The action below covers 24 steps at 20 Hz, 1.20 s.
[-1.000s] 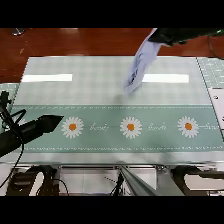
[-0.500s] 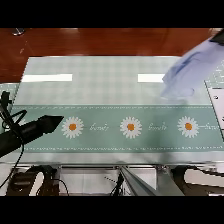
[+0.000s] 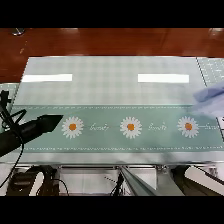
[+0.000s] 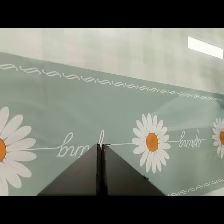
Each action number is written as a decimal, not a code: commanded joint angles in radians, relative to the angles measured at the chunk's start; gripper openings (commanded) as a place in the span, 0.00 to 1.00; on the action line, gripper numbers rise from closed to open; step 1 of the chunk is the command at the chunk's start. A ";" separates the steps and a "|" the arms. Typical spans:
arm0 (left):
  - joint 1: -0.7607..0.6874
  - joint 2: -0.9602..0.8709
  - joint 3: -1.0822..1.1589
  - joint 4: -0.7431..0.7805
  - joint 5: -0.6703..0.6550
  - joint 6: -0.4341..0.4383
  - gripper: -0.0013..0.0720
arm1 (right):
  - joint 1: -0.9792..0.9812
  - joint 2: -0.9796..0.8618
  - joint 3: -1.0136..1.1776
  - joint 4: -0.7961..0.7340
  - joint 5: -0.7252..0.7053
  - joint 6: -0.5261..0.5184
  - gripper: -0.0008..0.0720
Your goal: Fold the shirts.
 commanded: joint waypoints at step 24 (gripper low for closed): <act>-0.168 -0.693 0.813 -0.092 -0.062 0.167 0.04 | 0.249 0.170 -0.425 0.209 -0.612 -0.160 0.05</act>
